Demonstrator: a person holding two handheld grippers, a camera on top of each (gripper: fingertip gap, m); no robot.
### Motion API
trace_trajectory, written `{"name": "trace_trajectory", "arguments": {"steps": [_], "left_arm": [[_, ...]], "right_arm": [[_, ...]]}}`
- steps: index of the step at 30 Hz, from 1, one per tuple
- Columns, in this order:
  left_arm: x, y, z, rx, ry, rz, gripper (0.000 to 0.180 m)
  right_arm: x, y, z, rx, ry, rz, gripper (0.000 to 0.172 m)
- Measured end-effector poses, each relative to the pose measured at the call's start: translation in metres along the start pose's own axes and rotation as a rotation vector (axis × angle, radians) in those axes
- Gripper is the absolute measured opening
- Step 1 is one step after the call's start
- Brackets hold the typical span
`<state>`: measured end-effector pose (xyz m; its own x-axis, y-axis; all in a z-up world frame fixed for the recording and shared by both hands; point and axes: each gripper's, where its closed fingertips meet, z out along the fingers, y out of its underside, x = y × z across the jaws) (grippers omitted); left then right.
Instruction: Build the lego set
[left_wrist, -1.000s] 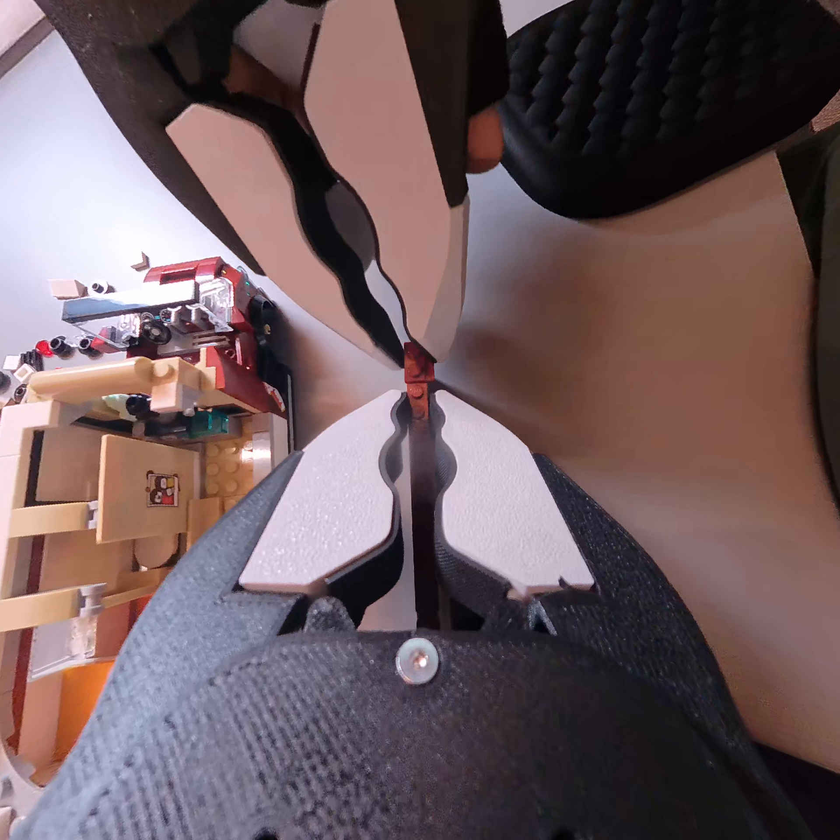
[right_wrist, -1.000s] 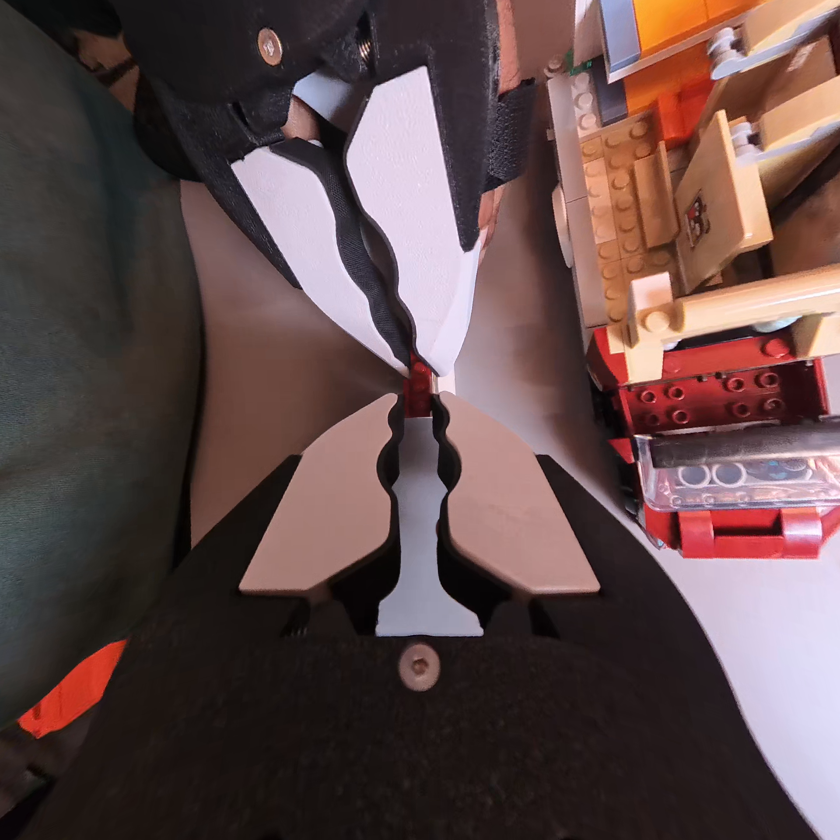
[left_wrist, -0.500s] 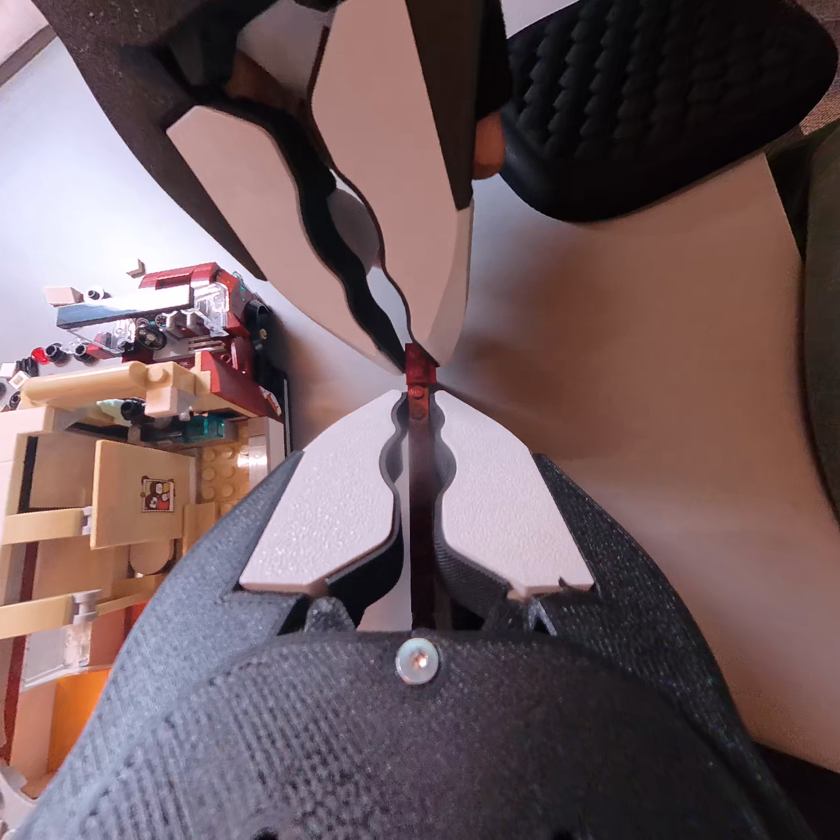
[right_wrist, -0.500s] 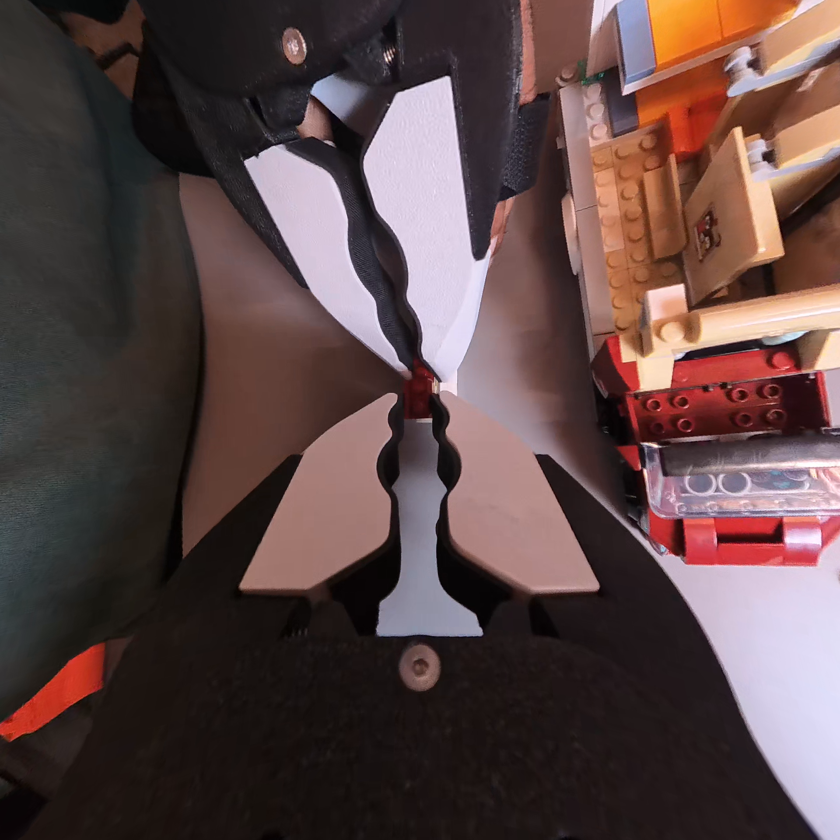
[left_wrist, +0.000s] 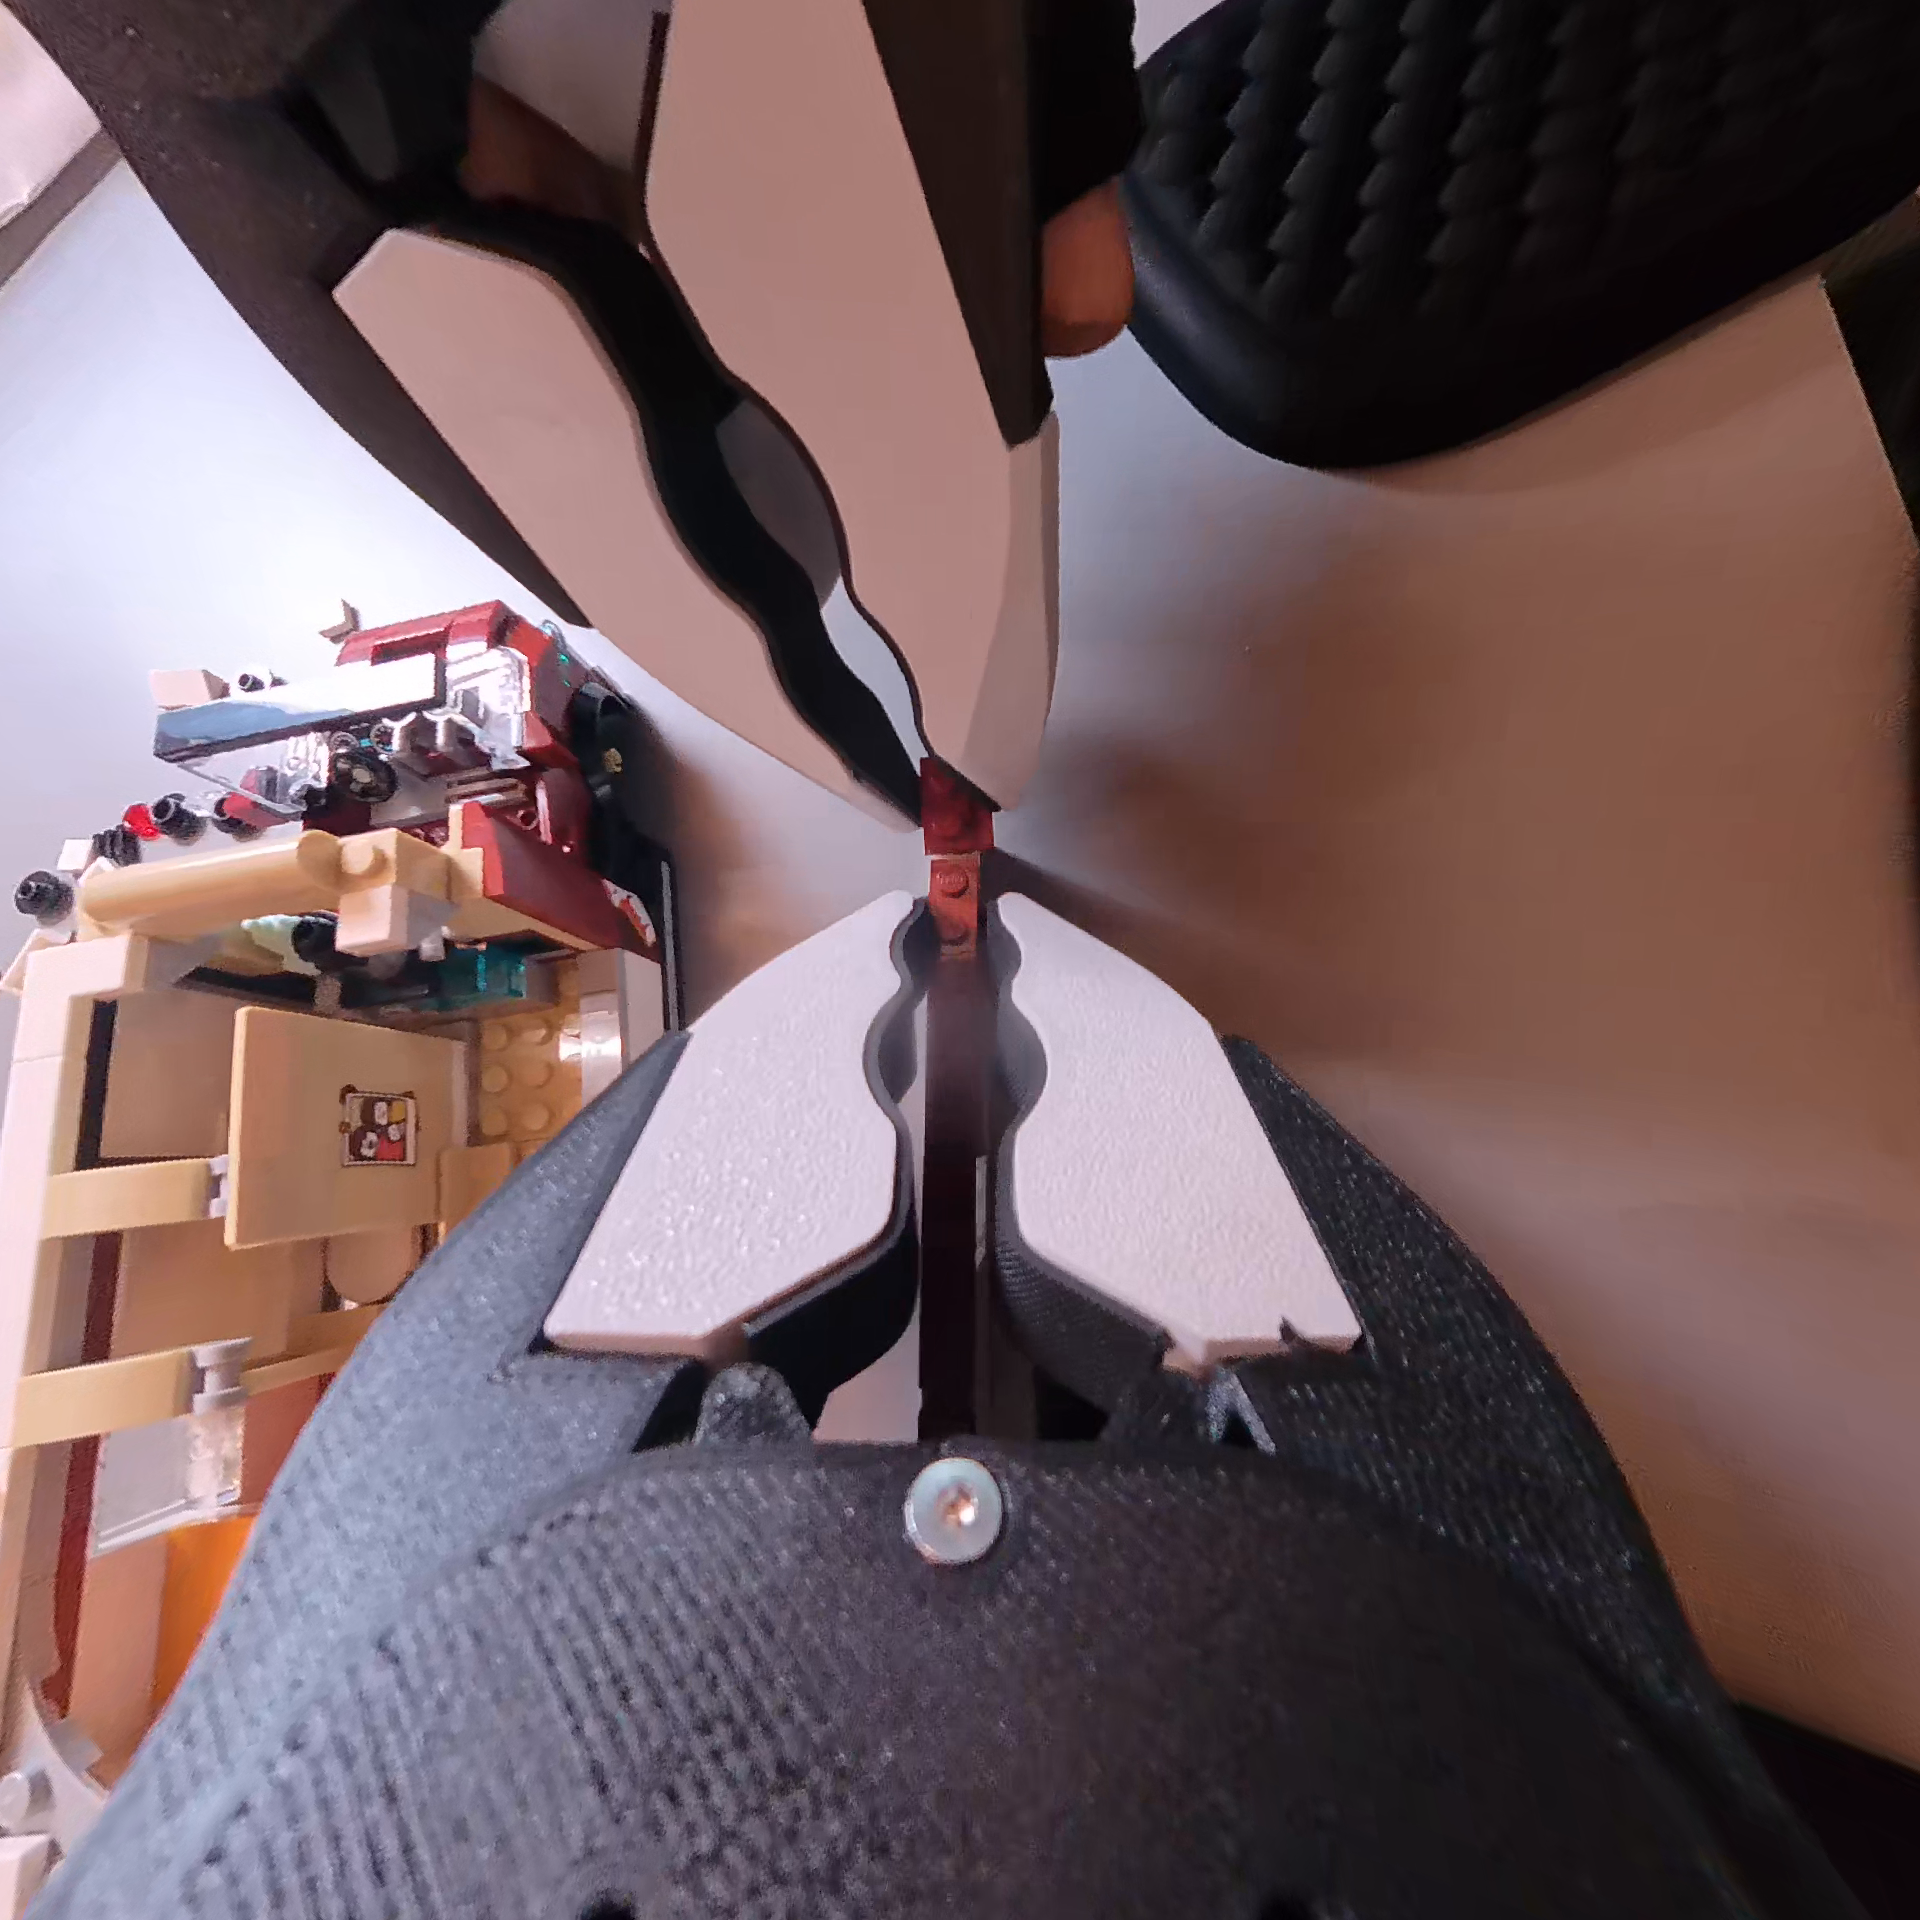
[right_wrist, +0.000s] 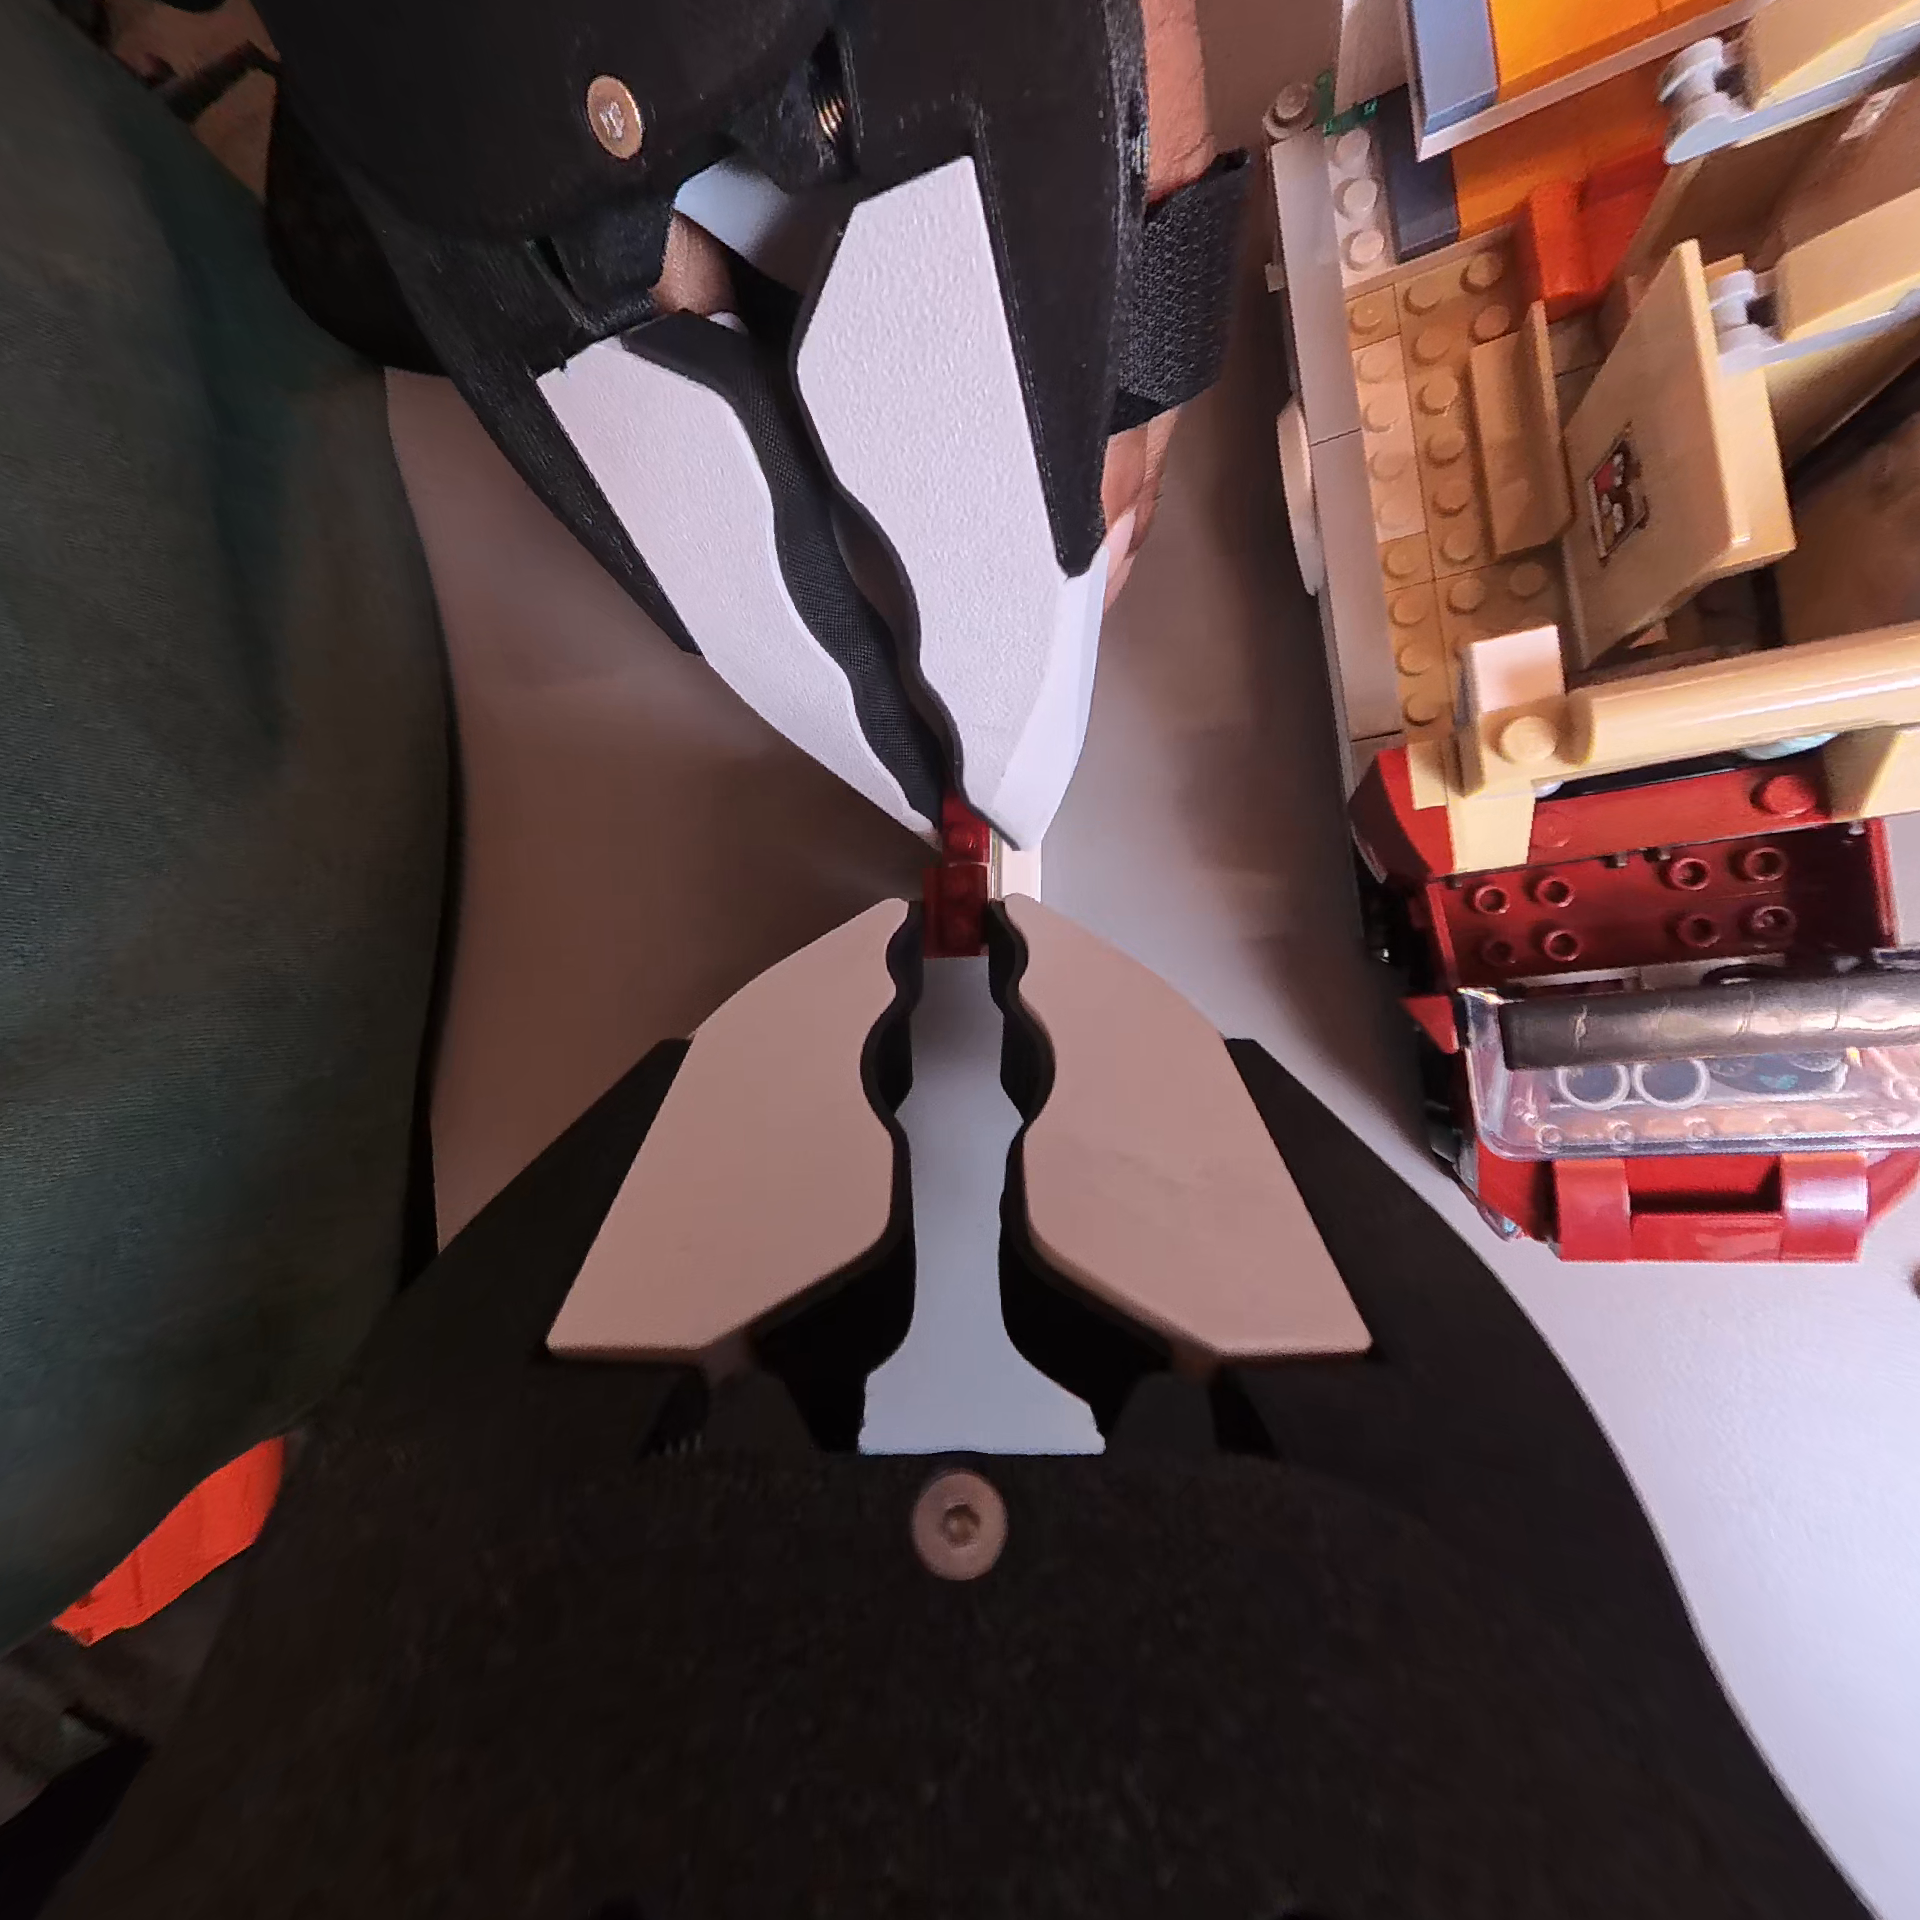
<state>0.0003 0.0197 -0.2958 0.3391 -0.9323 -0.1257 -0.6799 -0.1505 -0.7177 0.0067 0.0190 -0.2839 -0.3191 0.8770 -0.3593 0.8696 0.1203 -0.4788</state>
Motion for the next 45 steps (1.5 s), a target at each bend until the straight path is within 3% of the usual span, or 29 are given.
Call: {"name": "trace_trajectory", "arguments": {"steps": [35, 45], "left_arm": [[0.001, 0.0, -0.002, 0.003, -0.016, 0.008, 0.01], [0.001, 0.001, -0.002, 0.006, -0.011, -0.004, 0.009]], "right_arm": [[-0.002, -0.007, 0.0, 0.089, 0.02, -0.008, 0.018], [-0.004, -0.005, -0.008, 0.156, 0.409, -0.369, 0.021]]}}
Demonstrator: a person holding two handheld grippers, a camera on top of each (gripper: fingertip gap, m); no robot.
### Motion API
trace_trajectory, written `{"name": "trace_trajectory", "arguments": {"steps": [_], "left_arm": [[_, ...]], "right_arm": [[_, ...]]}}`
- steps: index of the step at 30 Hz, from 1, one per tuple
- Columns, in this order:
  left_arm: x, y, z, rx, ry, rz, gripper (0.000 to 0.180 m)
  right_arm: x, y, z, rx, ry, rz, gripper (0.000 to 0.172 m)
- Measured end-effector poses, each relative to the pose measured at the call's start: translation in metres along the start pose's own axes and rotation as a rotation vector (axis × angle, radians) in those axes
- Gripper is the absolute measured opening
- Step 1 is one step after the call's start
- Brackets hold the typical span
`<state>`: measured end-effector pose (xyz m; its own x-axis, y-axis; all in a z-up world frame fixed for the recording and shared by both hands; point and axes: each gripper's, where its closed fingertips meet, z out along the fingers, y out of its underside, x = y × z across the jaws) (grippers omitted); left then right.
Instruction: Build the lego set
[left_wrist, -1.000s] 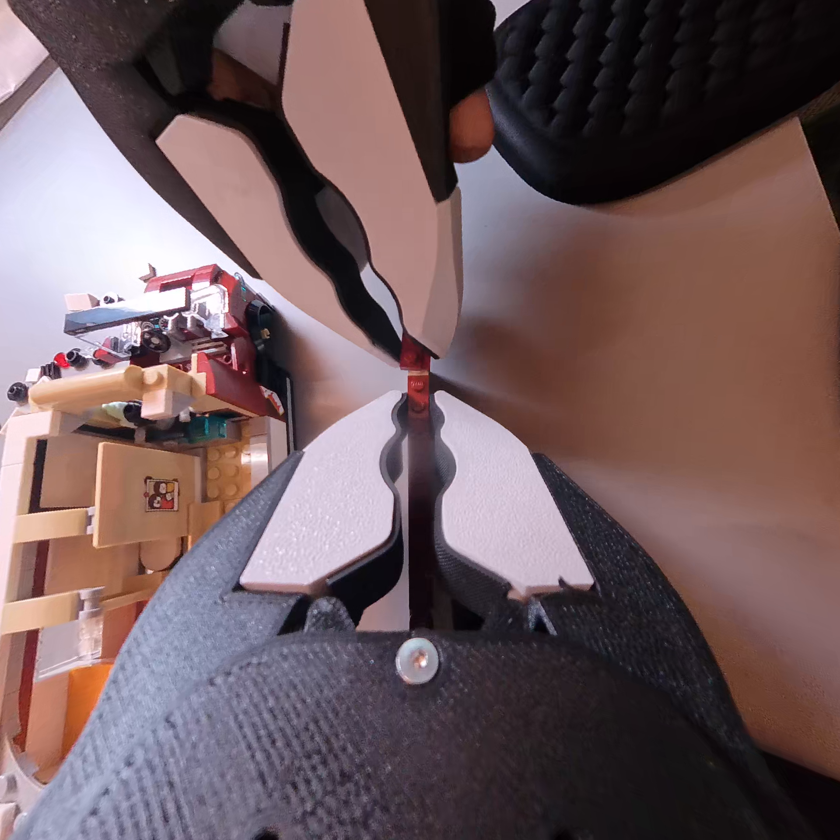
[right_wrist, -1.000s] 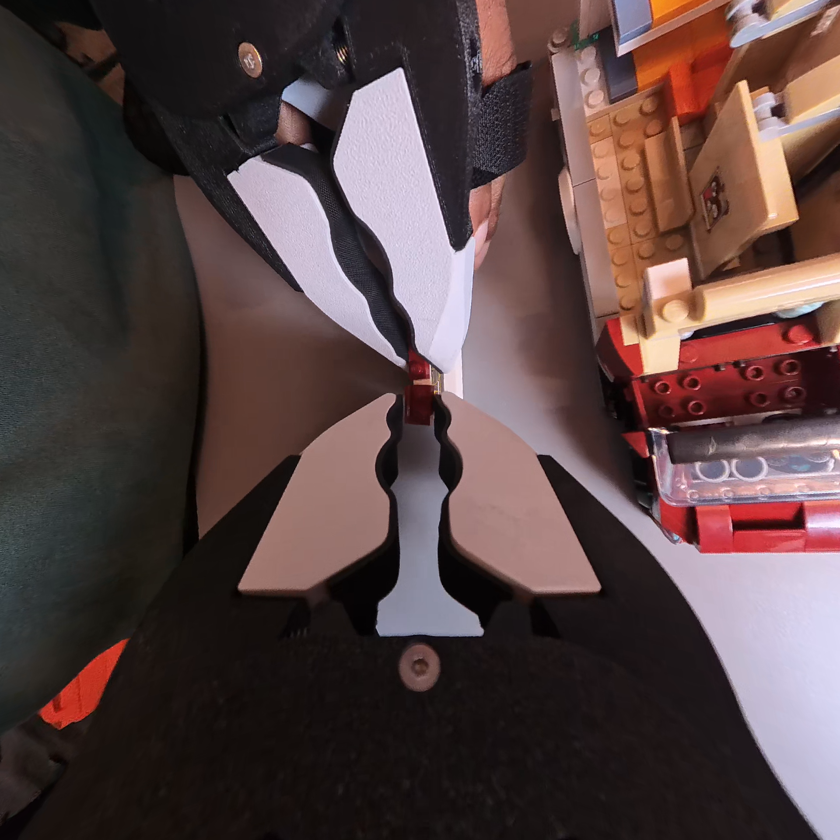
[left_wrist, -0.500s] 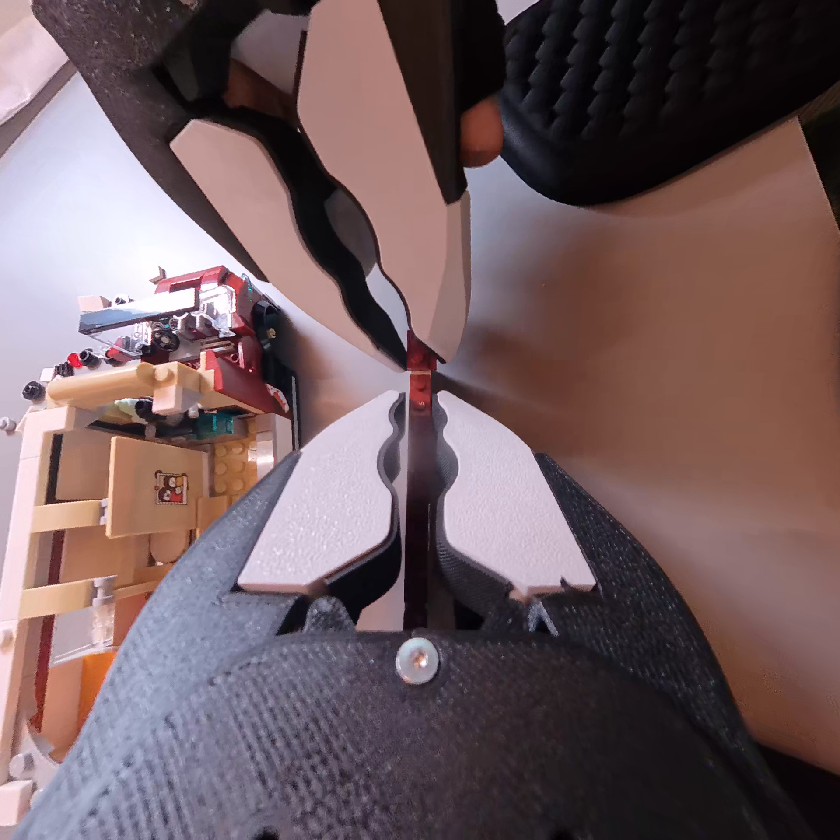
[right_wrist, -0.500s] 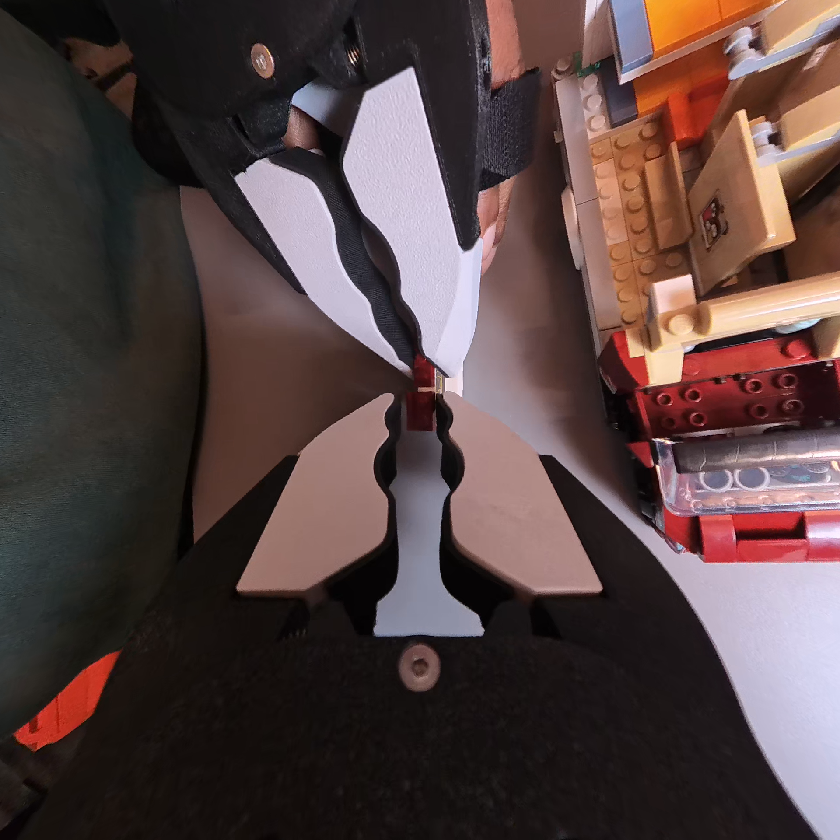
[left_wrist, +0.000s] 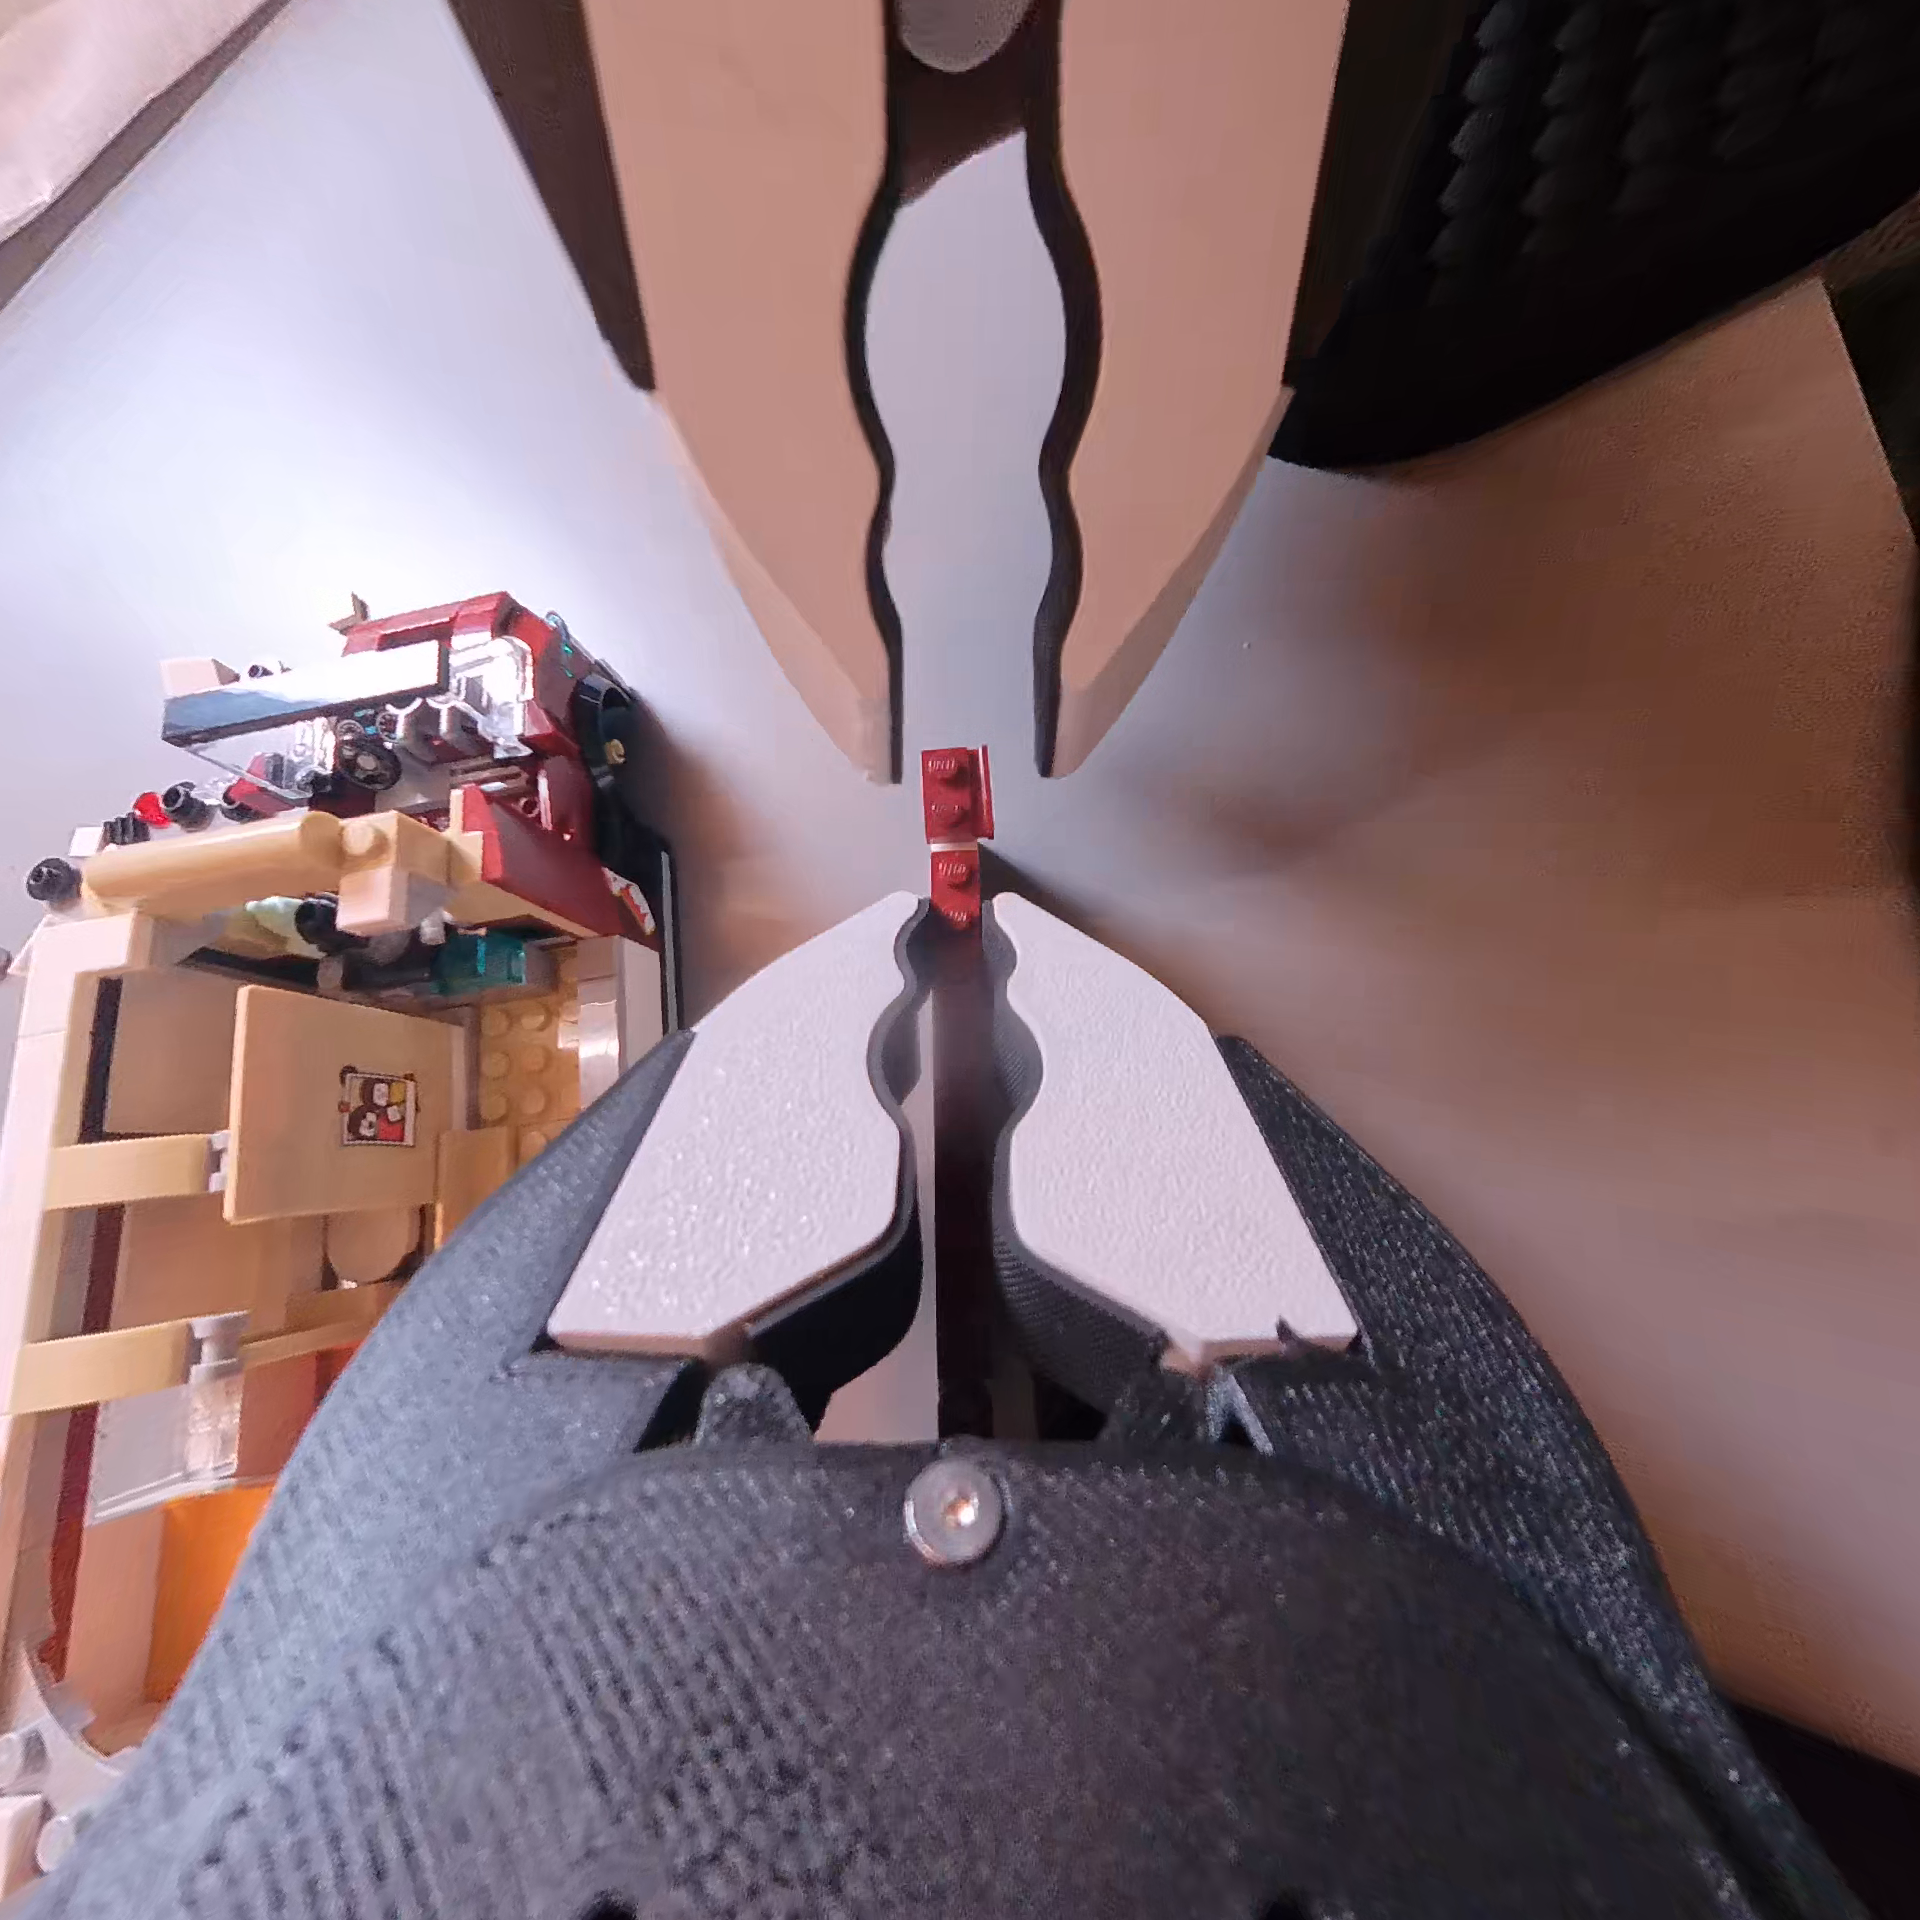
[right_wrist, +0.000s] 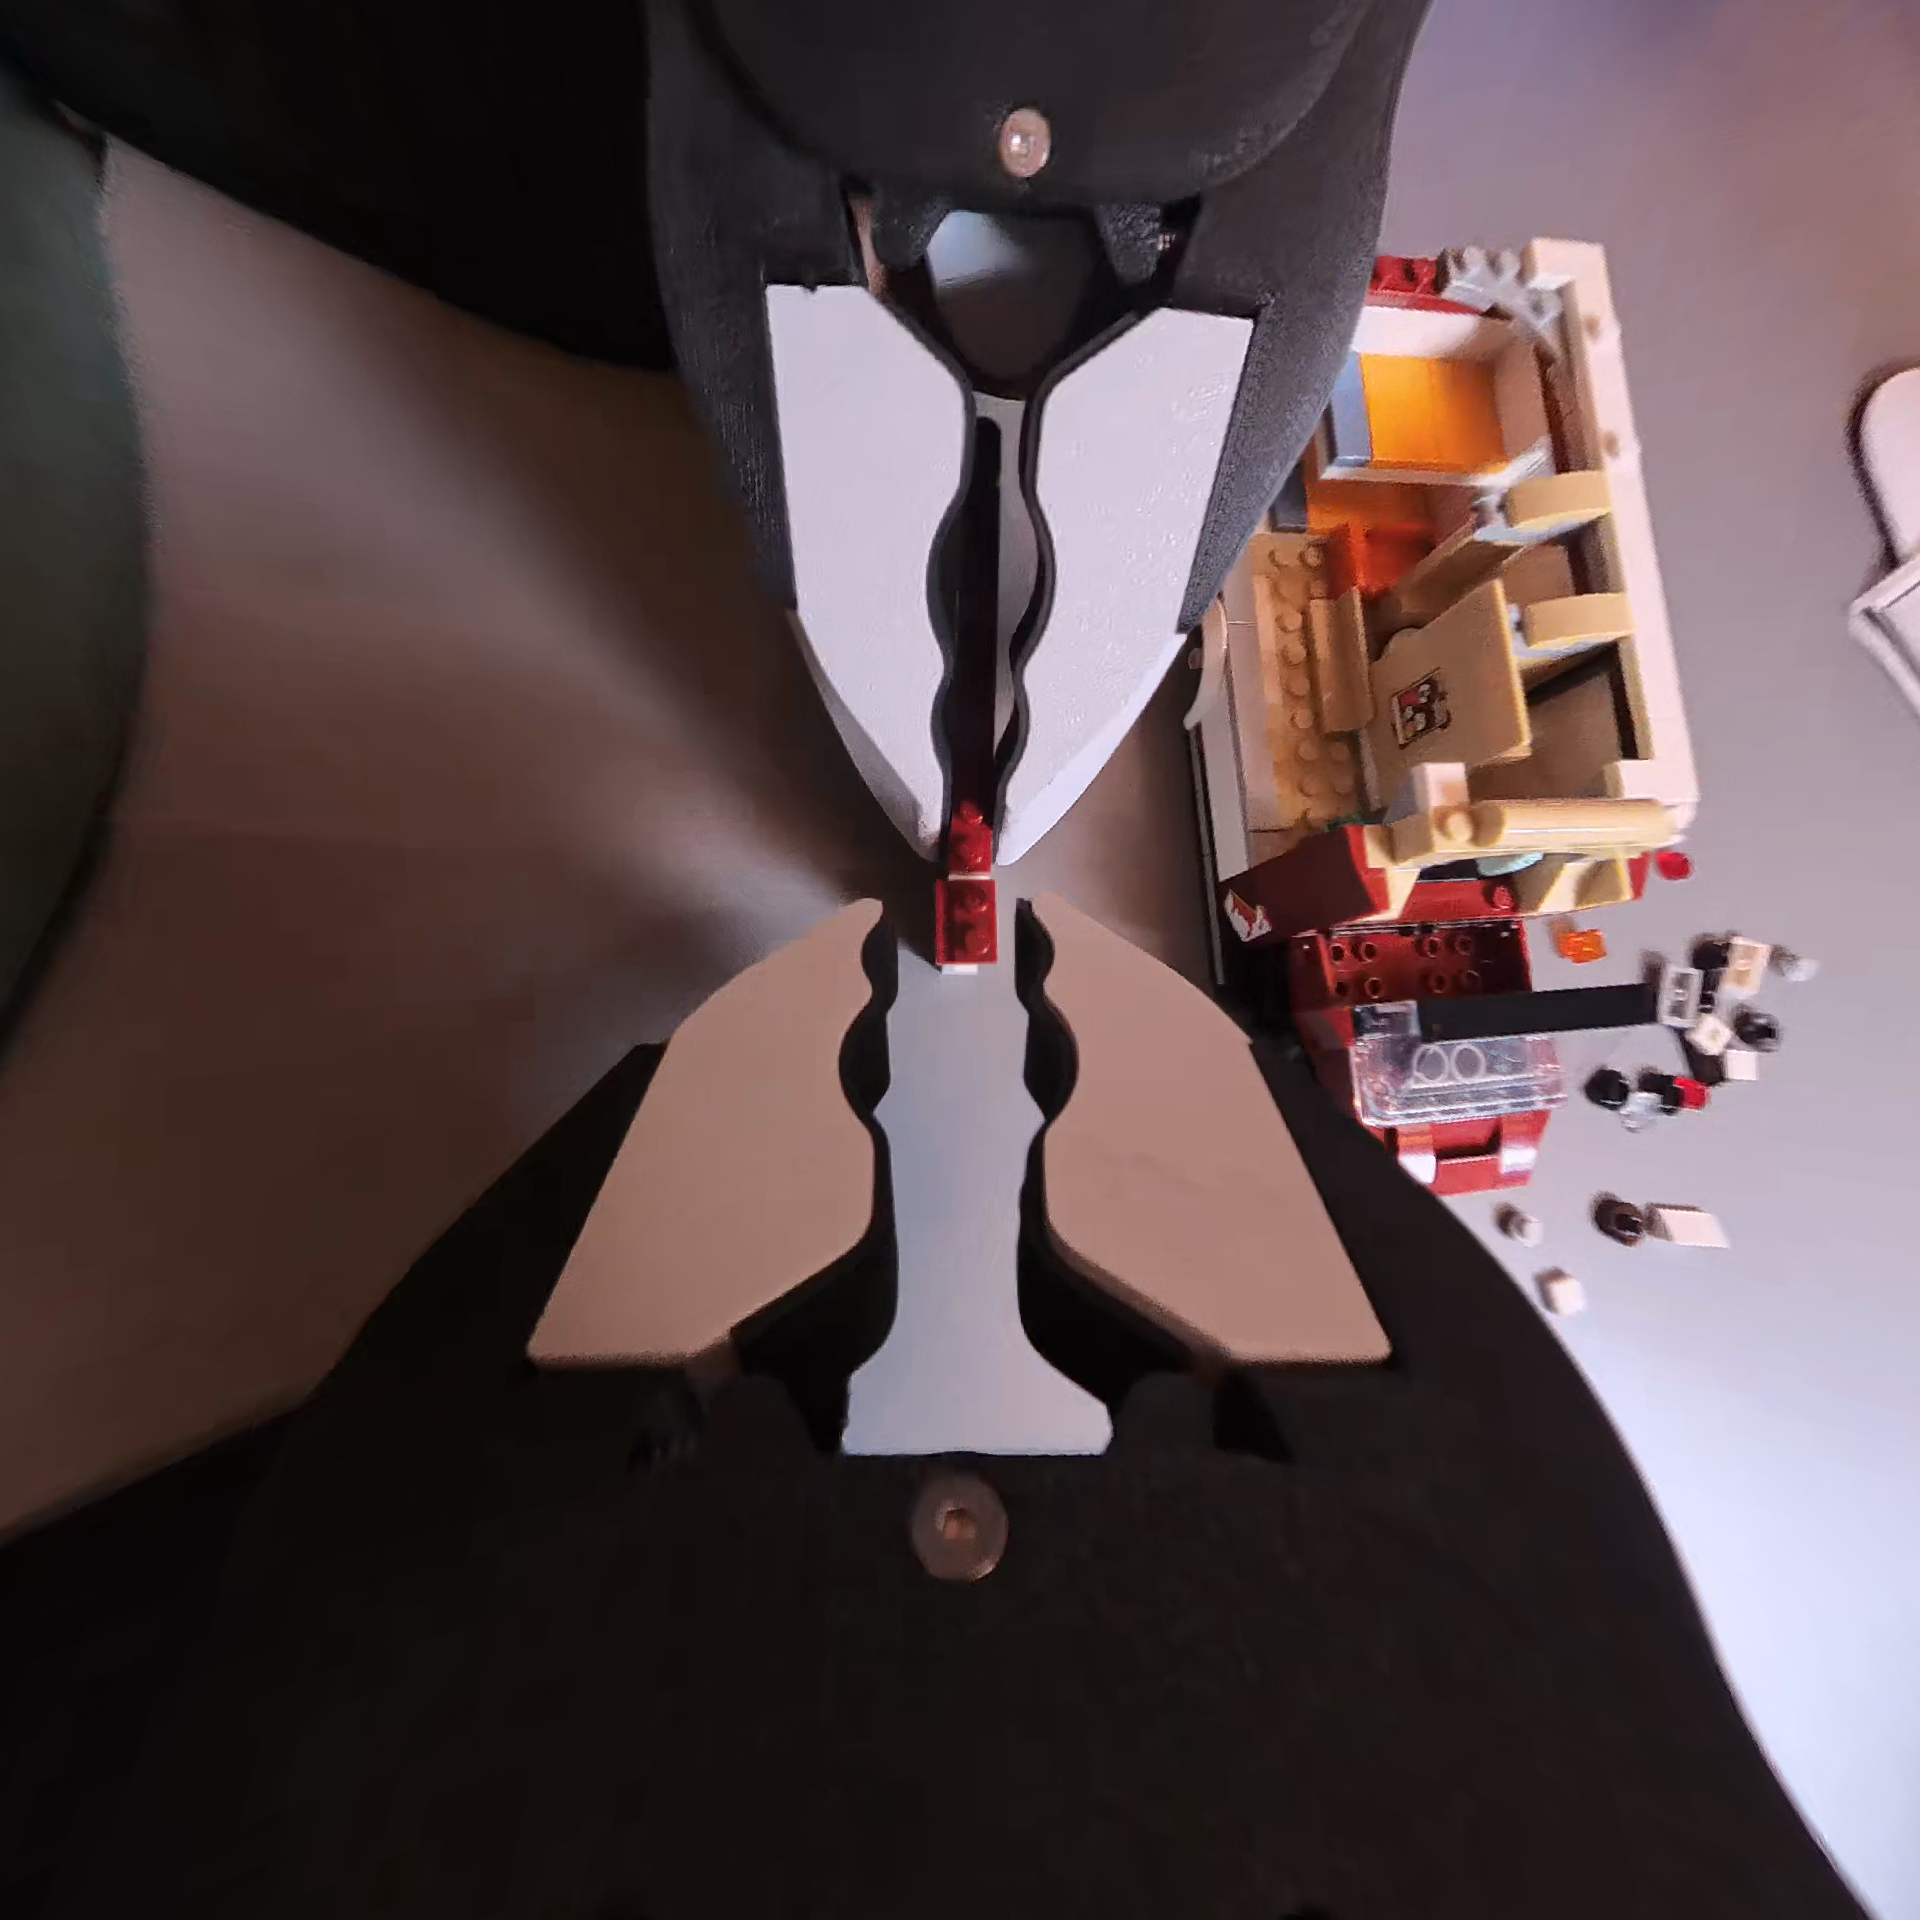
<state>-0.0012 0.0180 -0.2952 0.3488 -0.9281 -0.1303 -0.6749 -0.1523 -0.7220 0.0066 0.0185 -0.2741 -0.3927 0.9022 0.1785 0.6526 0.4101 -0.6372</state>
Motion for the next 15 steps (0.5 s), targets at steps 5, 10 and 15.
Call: {"name": "trace_trajectory", "arguments": {"steps": [5, 10, 15], "left_arm": [[0.0004, -0.0004, 0.0003, -0.002, 0.0, 0.001, 0.009], [0.0001, -0.0004, 0.0005, -0.002, 0.004, -0.01, 0.008], [0.0001, -0.0003, 0.0005, -0.002, 0.018, -0.031, 0.009]], "right_arm": [[0.001, 0.0016, 0.0014, 0.004, 0.047, -0.026, 0.011], [0.001, 0.002, 0.0047, -0.003, 0.057, -0.033, 0.005], [0.0015, 0.0014, 0.0057, -0.015, 0.02, 0.015, 0.005]]}}
